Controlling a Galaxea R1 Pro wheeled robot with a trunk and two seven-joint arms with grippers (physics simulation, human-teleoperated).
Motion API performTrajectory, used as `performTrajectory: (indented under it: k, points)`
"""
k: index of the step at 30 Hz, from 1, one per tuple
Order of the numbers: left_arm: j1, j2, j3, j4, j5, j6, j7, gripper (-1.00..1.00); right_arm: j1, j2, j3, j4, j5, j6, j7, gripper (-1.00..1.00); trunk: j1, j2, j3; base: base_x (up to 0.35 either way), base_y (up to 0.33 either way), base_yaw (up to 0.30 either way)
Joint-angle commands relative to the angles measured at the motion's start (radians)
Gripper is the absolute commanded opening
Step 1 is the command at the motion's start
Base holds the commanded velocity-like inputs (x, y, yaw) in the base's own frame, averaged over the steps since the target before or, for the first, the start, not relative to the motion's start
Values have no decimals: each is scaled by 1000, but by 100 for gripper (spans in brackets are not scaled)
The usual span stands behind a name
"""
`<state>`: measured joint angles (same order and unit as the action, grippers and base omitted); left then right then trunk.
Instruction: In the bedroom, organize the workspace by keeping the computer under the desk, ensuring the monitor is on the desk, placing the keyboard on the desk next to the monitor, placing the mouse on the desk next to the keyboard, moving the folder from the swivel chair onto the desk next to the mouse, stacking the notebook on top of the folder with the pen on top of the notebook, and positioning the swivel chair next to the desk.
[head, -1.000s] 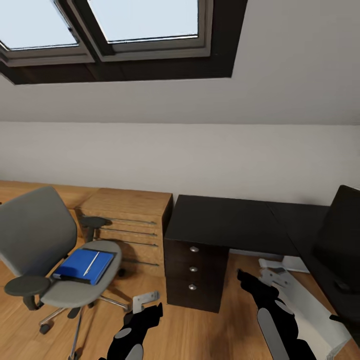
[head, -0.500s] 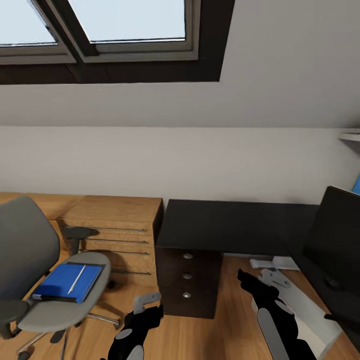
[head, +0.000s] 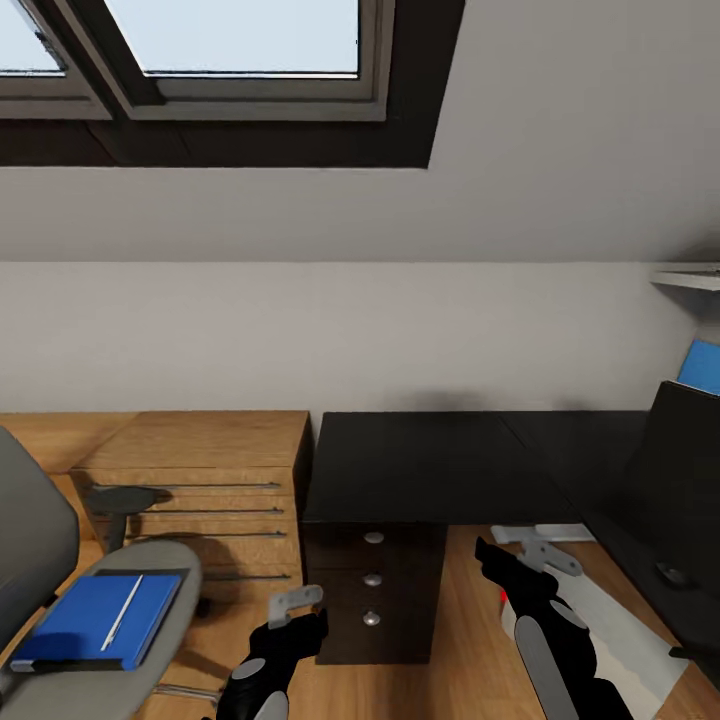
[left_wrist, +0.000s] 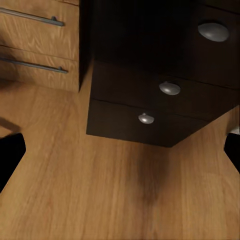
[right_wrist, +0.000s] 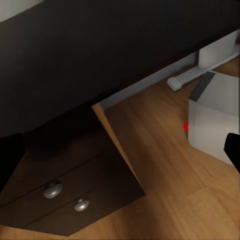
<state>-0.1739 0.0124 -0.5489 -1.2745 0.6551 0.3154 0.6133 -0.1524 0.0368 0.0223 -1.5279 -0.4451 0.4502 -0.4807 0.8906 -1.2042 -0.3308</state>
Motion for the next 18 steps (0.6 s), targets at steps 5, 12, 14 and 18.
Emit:
performTrajectory:
  k: [5, 12, 14, 18]
  points:
    - [-1, 0, -25, -2, 6, 2, 10, 100, -1, 0, 1, 0, -6, -12, -9, 100, 0, -1, 5, 38, 35, -178]
    - [-1, 1, -53, -4, 4, 1, 12, 100, -1, 1, 7, 54, 20, -46, -7, 100, 0, -1, 13, 2, 2, -175]
    - [-1, 1, -54, -6, 4, 1, 12, 100, -1, 1, 11, 81, 28, -68, -7, 100, 0, -1, 15, 0, 0, -149]
    - [-1, 1, -55, -9, 5, -6, 11, 100, -1, 1, 13, 101, 47, -103, -7, 100, 0, -1, 18, 0, 0, -132]
